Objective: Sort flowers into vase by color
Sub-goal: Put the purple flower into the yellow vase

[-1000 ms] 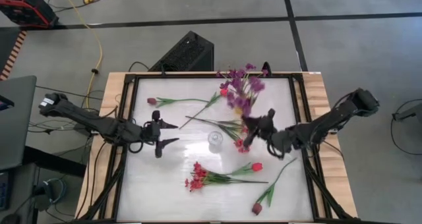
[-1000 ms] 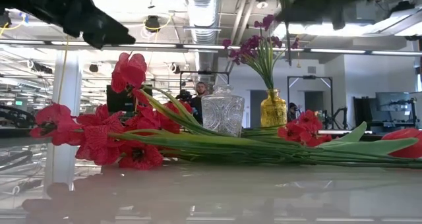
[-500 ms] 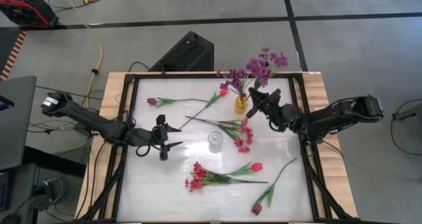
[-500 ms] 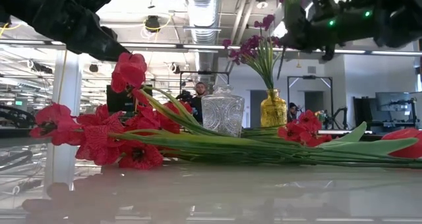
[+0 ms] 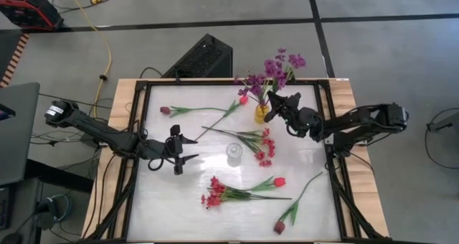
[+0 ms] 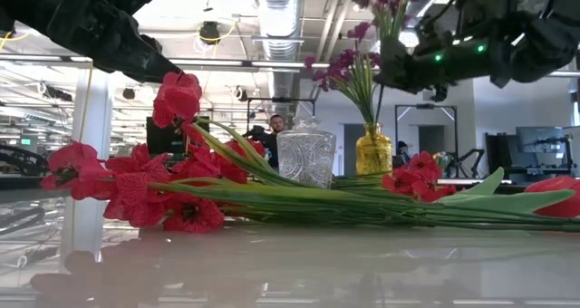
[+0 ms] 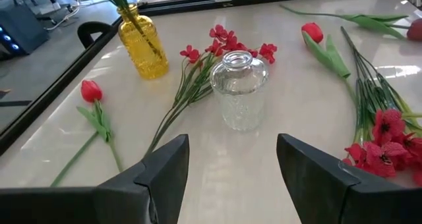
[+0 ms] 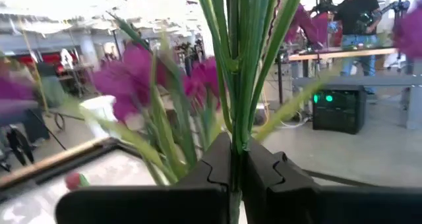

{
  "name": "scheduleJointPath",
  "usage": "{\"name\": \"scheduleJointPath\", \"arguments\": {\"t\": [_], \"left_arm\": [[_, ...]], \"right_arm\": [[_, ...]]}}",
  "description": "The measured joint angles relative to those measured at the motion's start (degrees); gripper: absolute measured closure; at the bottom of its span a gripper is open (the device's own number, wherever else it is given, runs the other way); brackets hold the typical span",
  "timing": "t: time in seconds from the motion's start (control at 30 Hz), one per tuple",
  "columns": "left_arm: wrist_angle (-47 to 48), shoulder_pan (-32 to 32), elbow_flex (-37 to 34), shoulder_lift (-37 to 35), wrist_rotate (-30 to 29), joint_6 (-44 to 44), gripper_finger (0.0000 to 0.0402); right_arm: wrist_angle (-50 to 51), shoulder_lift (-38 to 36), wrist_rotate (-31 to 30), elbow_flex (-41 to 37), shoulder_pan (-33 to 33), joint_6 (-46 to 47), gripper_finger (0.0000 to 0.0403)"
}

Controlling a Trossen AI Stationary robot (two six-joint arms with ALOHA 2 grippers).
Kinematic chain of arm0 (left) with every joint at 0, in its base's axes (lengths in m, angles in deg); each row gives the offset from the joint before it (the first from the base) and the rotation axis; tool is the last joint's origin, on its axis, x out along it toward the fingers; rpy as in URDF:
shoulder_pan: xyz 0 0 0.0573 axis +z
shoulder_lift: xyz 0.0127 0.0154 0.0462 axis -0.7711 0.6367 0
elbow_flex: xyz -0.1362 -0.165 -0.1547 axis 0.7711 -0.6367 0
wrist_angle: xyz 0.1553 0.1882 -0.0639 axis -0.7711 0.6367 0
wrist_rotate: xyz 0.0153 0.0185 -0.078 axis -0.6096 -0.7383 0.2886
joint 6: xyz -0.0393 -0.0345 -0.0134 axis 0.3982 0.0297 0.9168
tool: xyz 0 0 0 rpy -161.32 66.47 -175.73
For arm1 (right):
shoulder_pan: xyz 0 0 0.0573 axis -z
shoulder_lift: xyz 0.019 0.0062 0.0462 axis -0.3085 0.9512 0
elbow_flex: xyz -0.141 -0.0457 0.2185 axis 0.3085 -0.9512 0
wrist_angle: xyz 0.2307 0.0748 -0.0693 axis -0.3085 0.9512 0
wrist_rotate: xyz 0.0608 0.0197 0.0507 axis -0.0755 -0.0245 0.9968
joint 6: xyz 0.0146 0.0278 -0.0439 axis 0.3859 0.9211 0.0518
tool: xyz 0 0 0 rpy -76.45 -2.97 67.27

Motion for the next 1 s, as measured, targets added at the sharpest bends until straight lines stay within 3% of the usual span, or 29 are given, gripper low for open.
{"name": "scheduleJointPath", "arguments": {"t": [0.3,0.67,0.8,1.0], "left_arm": [[0.0,0.0,0.0,0.0,-0.1,0.0,0.0183],[0.0,0.0,0.0,0.0,0.9,2.3,0.0183],[0.0,0.0,0.0,0.0,1.0,2.5,0.0183],[0.0,0.0,0.0,0.0,1.5,2.8,0.0183]], "right_arm": [[0.5,4.6,2.5,0.0,0.4,1.5,0.0357],[2.0,3.8,3.4,0.0,-0.7,1.4,0.0279],[11.4,-0.3,4.0,0.7,-0.6,3.2,0.0235],[35.5,-10.1,8.9,4.2,-0.5,6.9,0.0188]]}}
